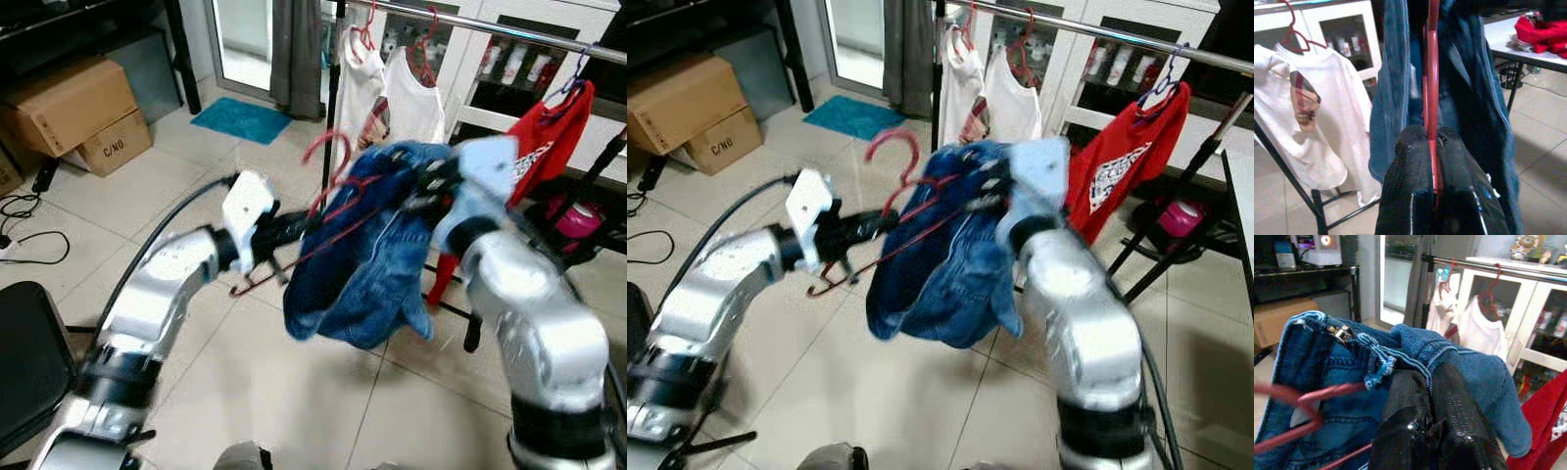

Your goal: Hang hanger

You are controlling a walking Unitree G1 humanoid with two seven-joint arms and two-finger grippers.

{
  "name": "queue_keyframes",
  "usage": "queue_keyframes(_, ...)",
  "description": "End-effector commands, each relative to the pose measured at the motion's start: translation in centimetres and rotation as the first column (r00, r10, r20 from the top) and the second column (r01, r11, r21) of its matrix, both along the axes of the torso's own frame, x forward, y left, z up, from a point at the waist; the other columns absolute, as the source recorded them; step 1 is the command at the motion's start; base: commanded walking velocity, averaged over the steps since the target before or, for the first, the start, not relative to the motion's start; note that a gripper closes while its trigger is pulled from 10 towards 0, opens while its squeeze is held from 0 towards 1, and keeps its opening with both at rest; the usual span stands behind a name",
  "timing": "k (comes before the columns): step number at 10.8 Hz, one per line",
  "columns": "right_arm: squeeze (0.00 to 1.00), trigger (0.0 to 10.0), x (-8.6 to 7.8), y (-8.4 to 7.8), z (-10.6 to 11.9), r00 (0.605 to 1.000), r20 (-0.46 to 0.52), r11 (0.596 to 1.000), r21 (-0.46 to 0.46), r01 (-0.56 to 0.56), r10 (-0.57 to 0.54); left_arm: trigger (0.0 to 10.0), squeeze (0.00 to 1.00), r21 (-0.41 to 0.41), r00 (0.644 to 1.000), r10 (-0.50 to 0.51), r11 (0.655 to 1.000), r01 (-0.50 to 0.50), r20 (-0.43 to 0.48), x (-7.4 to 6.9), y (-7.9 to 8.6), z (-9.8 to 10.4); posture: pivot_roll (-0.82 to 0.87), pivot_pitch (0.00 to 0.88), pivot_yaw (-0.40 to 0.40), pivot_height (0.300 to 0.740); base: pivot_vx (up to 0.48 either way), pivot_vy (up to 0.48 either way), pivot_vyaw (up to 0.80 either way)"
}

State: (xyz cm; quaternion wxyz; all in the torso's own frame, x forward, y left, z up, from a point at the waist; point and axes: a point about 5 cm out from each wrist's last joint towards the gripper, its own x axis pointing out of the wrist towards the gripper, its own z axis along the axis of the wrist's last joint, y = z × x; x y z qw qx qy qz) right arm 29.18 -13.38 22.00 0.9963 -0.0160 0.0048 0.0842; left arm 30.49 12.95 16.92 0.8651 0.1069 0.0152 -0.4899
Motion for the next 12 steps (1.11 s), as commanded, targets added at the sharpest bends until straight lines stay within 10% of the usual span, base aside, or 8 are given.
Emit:
queue_keyframes(1,0.0,0.0,0.4,-0.7,1.3,0.998,0.06,1.0,0.014,0.013,-0.013,0.0,0.0,0.023,0.999,-0.053,0.998,0.053,-0.006,-0.6,-0.3,0.1,0.04,0.004,-0.025,0.74,0.0,0.0,0.0)
queue_keyframes(6,0.0,0.0,3.7,-7.5,-2.7,0.979,-0.11,0.985,0.017,0.174,-0.171,0.0,0.0,0.014,0.981,-0.18,0.983,0.181,-0.076,-4.8,2.5,1.7,0.05,0.004,-0.024,0.74,0.0,0.0,0.0)
queue_keyframes(9,0.0,0.0,1.5,-11.2,-7.9,0.936,-0.237,0.95,0.108,0.292,-0.26,0.0,0.0,-0.091,0.995,-0.041,0.995,0.033,-0.091,-5.7,4.5,2.4,0.06,0.017,-0.028,0.74,0.0,0.0,0.0)
queue_keyframes(10,0.0,0.0,0.4,-11.0,-8.6,0.939,-0.251,0.949,0.15,0.276,-0.234,10.0,0.0,-0.057,0.993,0.079,0.995,-0.084,-0.082,-5.5,5.4,1.7,0.06,0.023,-0.031,0.74,0.0,0.0,0.0)
queue_keyframes(11,0.0,0.0,-0.2,-10.2,-8.9,0.948,-0.251,0.953,0.178,0.244,-0.195,10.0,0.0,-0.02,0.971,0.219,0.975,-0.222,-0.095,-4.6,5.8,0.7,0.06,0.026,-0.035,0.74,0.0,0.0,0.0)
queue_keyframes(12,0.0,10.0,-1.0,-8.1,-9.2,0.955,-0.26,0.947,0.246,0.208,-0.143,10.0,0.0,-0.043,0.924,0.373,0.925,-0.377,-0.089,-3.4,5.9,0.0,0.07,0.031,-0.041,0.74,0.0,0.0,0.0)
